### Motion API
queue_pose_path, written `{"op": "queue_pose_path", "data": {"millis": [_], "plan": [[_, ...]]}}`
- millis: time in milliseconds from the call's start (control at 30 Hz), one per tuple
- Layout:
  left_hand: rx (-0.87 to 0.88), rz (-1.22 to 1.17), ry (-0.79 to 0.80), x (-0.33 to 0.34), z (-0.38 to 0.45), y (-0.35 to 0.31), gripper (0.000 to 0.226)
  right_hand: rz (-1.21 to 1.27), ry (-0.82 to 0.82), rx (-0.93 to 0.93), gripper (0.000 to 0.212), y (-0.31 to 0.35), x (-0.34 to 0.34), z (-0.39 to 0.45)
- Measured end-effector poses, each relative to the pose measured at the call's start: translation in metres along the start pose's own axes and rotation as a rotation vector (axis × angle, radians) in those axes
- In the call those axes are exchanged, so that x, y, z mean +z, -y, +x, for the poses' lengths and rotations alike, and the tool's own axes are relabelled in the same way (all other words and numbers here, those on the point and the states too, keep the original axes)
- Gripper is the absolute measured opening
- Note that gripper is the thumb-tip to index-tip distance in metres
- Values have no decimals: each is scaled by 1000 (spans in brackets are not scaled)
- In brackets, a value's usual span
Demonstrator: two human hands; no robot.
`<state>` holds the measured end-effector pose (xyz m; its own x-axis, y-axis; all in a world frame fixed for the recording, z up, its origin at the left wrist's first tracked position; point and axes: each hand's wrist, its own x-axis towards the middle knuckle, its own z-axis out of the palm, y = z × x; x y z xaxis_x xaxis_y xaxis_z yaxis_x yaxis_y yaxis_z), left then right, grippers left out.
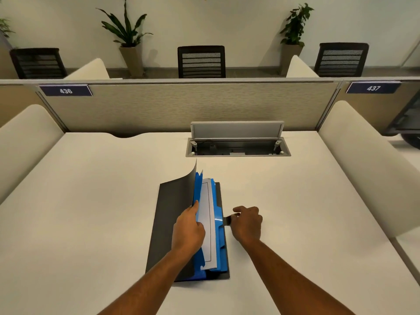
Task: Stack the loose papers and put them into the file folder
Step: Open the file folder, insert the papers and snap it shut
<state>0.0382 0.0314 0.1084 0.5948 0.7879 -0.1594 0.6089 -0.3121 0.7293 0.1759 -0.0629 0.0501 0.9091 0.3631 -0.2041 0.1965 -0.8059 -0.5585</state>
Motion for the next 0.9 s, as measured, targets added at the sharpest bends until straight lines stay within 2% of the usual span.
{"op": "queue_pose_path", "data": {"millis": [167, 367, 500, 633, 767, 900], "plan": [[71, 216, 47, 10, -3, 5, 64, 100, 86, 6, 16, -18, -5, 10], [111, 560, 210, 32, -12, 10, 90, 172, 136, 43, 14, -18, -2, 9], [97, 589, 232, 38, -13, 19, 90, 195, 147, 15, 15, -19, -2, 6], [85, 577, 238, 42, -16, 33, 86, 211, 139, -15, 17, -22, -3, 3], [140, 664, 263, 42, -18, 43, 63, 255, 147, -8, 18, -20, -4, 1], [181, 681, 277, 34, -12, 54, 51, 387, 197, -46, 7, -17, 3, -3]]}}
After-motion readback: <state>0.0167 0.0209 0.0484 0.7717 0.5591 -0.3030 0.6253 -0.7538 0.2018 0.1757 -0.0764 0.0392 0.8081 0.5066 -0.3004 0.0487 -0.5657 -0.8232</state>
